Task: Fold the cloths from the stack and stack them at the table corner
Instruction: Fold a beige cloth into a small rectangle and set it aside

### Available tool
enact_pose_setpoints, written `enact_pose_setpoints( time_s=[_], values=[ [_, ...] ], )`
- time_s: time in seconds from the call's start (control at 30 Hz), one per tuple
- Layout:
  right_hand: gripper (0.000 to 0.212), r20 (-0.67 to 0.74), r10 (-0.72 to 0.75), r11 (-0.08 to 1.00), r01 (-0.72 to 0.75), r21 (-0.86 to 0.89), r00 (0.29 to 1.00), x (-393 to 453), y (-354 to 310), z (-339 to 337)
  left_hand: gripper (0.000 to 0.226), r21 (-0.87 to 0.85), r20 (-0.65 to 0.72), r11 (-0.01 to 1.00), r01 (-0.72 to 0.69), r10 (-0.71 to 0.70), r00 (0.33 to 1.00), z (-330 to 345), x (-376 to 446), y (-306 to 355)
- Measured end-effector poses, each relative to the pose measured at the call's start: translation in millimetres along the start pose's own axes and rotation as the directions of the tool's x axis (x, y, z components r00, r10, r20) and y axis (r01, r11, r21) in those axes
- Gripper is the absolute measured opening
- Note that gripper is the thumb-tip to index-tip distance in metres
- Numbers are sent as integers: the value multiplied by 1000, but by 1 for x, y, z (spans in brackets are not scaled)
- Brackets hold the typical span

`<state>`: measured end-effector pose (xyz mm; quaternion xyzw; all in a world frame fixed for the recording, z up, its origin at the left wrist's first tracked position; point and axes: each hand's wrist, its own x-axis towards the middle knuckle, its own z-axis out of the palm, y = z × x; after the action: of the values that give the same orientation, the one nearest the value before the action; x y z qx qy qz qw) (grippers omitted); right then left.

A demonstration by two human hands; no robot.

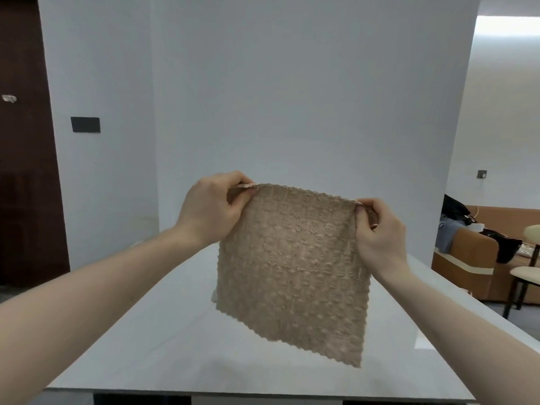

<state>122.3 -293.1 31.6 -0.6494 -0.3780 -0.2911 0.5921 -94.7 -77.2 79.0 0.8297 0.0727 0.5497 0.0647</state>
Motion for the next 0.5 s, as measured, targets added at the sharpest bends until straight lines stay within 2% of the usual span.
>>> enact_pose_setpoints(
  time_s=[0.13, 0.27, 0.4, 0.5],
  values=[
    [12, 35, 33, 998, -35, 44, 999, -13, 9, -9, 16, -21, 79, 999, 46, -44, 996, -1, -16, 1],
    [12, 55, 96, 992, -100, 77, 994, -26, 20, -9, 24, -93, 170, 982, 162, -145, 975, 7, -31, -4],
    [11, 87, 162, 982, -169, 86, 983, -40, 35, -3, 26, -129, 254, 954, 270, -232, 939, 21, -48, -13],
    [10, 130, 212, 973, -221, 60, 969, -50, 52, 5, 26, -81, 326, 941, 329, -287, 901, 35, -61, -25]
  ],
)
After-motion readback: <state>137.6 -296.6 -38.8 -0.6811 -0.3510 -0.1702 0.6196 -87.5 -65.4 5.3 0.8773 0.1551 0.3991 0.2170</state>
